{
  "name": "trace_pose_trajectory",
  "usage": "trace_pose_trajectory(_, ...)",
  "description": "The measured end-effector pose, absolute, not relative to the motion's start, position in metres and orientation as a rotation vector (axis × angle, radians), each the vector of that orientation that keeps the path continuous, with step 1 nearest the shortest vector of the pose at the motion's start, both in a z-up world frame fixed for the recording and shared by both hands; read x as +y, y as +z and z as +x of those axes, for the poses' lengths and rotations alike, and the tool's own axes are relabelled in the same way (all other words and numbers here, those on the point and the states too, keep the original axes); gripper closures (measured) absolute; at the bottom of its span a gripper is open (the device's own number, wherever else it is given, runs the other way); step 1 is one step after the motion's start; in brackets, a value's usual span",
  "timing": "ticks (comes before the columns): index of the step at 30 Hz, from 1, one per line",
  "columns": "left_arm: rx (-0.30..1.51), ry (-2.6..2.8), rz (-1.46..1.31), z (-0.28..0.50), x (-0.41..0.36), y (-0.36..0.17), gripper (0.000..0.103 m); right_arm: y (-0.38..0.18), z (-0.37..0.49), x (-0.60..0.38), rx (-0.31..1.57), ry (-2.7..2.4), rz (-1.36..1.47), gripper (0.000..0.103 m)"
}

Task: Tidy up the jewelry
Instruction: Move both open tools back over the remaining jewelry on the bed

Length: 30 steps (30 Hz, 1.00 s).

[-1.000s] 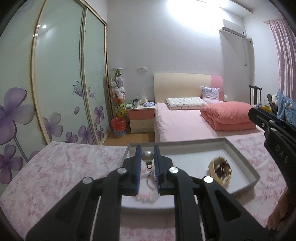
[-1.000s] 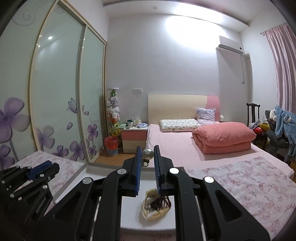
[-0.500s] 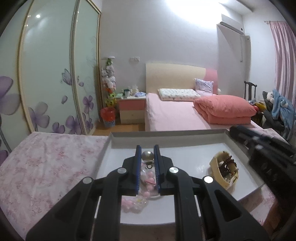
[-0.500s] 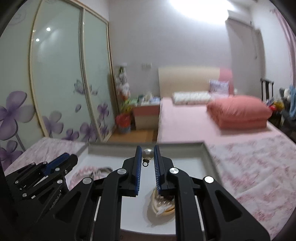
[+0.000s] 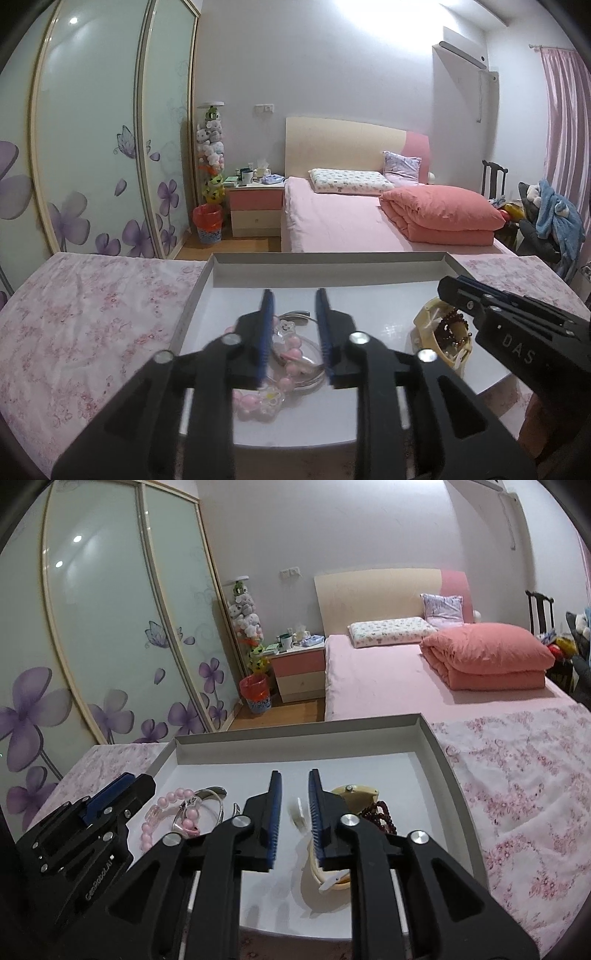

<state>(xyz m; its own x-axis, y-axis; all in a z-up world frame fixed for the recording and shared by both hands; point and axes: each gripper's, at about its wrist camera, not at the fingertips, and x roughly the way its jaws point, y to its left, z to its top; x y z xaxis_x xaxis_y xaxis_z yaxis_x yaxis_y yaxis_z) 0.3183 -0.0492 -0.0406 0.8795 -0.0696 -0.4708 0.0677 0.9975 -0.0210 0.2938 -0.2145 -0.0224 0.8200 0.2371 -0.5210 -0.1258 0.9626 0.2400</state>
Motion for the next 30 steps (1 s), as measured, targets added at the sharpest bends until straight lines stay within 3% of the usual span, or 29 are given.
trace_pose_trajectory(2, 0.492, -0.075, -0.013, 0.318, -0.048, -0.041, 0.068, -0.023, 0.294, -0.217, 0.577, 0.192, 0.214, 0.074)
trace_pose_trajectory(21, 0.518, -0.107, -0.107, 0.319, -0.039, -0.044, 0.047, -0.010, 0.285, -0.239, 0.483, 0.123, 0.268, 0.074)
trace_pose_trajectory(30, 0.571, -0.186, -0.005, 0.303, -0.063, -0.042, 0.046, 0.007, 0.276, -0.249, 0.473, 0.103, 0.269, 0.074)
